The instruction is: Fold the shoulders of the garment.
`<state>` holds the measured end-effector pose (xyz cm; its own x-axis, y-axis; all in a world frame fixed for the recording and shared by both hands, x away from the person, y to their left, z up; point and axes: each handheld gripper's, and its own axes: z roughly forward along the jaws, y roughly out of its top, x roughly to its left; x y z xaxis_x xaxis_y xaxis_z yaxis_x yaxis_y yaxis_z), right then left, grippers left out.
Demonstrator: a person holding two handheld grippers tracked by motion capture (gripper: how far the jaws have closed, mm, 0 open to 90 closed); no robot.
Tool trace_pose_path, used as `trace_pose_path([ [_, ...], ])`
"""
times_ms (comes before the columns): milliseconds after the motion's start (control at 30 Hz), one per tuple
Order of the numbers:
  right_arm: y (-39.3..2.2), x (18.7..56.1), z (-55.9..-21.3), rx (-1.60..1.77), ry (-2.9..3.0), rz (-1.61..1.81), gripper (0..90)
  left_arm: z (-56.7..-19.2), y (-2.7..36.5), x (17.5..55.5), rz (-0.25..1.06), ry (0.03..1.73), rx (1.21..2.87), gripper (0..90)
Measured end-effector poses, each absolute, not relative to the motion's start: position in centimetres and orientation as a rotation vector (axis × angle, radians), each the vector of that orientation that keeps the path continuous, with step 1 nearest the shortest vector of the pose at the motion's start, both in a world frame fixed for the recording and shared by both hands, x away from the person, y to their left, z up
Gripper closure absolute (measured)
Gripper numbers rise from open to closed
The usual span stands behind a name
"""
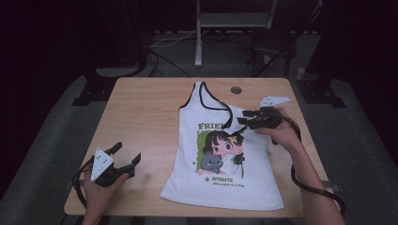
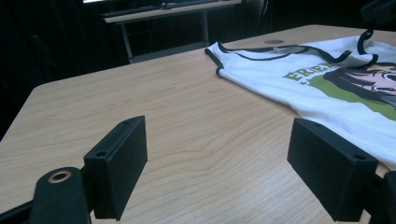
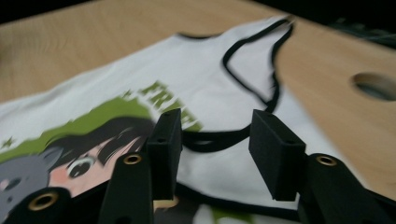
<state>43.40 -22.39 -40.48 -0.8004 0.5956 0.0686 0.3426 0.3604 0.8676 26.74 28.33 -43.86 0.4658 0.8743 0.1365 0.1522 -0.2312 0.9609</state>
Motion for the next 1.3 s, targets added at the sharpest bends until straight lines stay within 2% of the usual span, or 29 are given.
trace_pose_path([
  [200,-19.6,43.4,-42.7,0.853,2.483,1.345,49.5,-43.9,28.4,26.7,0.877,0.892,1.681,19.6],
  [400,-17.7,43.3,-43.9,0.849,2.596,1.301,51.1,-43.9,28.3,26.7,0.877,0.89,1.682,19.6],
  [467,-17.5,43.2,-44.1,0.838,2.596,1.292,57.1,-43.9,28.3,26.7,0.877,0.89,1.683,19.6],
  [533,-17.4,43.3,-44.0,0.854,2.575,1.283,69.0,-43.9,28.3,26.7,0.879,0.887,1.685,19.6],
  [633,-17.3,43.2,-43.9,0.843,2.571,1.278,80.0,-43.9,28.3,26.7,0.879,0.883,1.685,19.6],
  [800,-17.2,42.4,-42.8,0.698,2.583,1.306,82.6,-43.9,28.4,26.7,0.877,0.884,1.682,19.6],
  [967,-17.1,42.2,-43.4,0.684,2.657,1.218,66.9,-43.9,28.2,26.7,0.883,0.881,1.687,19.6],
  [1067,-17.7,42.1,-43.6,0.742,2.631,1.29,58.1,-43.9,28.3,26.7,0.879,0.886,1.685,19.6],
  [1133,-18.4,42.0,-43.3,0.794,2.58,1.356,49.1,-43.9,28.3,26.8,0.871,0.891,1.685,19.6],
  [1300,-20.9,41.4,-42.4,0.959,2.405,1.461,37.1,-43.8,28.4,27.1,0.848,0.898,1.671,19.6],
])
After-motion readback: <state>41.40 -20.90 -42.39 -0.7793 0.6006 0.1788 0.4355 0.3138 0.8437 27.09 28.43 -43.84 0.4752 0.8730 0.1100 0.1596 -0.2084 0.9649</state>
